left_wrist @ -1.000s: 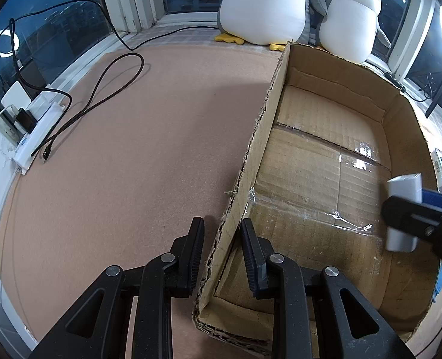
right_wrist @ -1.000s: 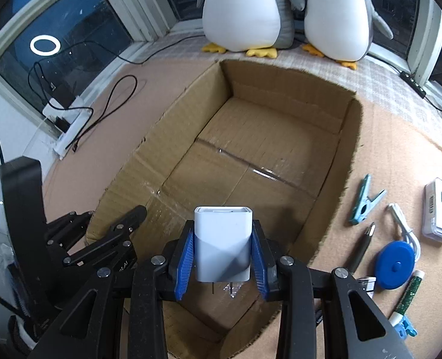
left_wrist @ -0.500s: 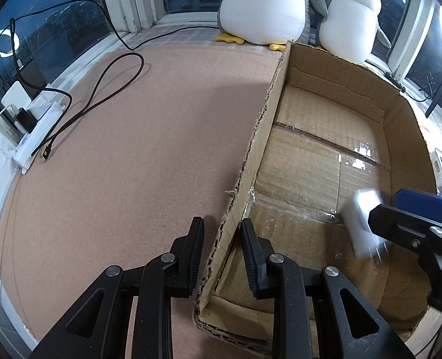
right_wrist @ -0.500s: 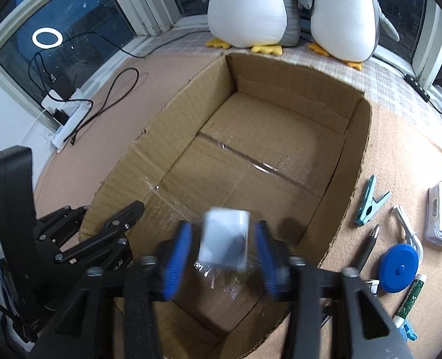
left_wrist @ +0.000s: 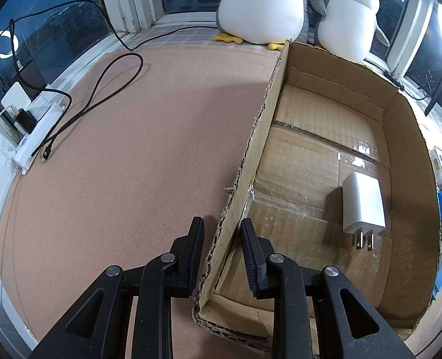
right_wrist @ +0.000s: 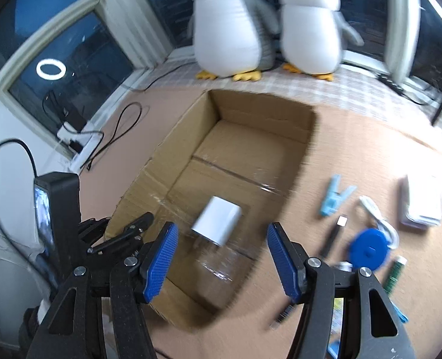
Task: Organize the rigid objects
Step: 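Move the right gripper back to the green-white tube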
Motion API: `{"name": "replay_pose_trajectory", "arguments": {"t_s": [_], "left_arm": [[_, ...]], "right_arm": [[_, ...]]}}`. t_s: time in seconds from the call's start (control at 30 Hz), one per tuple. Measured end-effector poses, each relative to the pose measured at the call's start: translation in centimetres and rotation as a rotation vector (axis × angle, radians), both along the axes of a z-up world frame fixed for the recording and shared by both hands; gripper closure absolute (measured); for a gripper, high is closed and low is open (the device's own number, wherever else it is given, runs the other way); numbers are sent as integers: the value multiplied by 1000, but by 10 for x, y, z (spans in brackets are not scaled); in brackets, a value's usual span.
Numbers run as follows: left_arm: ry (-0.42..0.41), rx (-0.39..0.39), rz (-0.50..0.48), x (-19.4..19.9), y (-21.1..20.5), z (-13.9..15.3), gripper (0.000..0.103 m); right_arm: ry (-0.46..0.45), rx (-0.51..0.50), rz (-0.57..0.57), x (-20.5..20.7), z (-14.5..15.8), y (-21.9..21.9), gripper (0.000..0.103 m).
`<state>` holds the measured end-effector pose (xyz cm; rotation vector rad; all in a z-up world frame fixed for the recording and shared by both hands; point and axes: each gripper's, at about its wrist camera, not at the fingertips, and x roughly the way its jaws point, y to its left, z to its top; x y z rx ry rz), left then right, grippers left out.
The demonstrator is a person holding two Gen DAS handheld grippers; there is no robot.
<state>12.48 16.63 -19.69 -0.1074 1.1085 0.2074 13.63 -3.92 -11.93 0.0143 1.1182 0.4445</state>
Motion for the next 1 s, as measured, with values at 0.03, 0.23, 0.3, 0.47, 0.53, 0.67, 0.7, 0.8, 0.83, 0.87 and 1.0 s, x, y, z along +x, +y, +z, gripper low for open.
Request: {"name": "replay_pose_trajectory", "arguments": {"t_s": [0.03, 0.23, 0.3, 0.47, 0.53, 0.67, 0.7, 0.8, 0.83, 0.87, 1.0], "left_arm": [[0, 1, -1, 0, 0, 0, 76], [0, 2, -2, -1, -1, 1, 76], [0, 2, -3, -1, -1, 1, 76], [0, 4, -4, -1, -2, 0, 76], [0, 2, -4, 0, -2, 0, 76], [2, 5, -6, 0, -2, 0, 76], [3, 6, -6, 0, -2, 0, 76], [2, 6, -6, 0, -1, 0, 76], [2, 6, -7, 0, -1, 0, 76], [2, 6, -7, 0, -1, 0, 76], [2, 5, -6, 0, -1, 0, 76]], "right_arm": [[-1, 7, -16, -2, 3, -10, 45], [9, 4, -144, -10, 13, -81, 45], [18, -12, -193, -11, 12, -105, 45], [75, -39, -302, -9, -2, -156, 45], [93, -49, -336, -7, -9, -169, 45], [154, -34, -375, 0, -27, -188, 45], [172, -35, -380, 3, -31, -190, 45], [206, -47, -377, 8, -43, -190, 45], [209, -54, -375, 8, -46, -189, 46], [210, -60, -368, 10, -47, -187, 46], [227, -94, -346, 17, -54, -179, 60]]}}
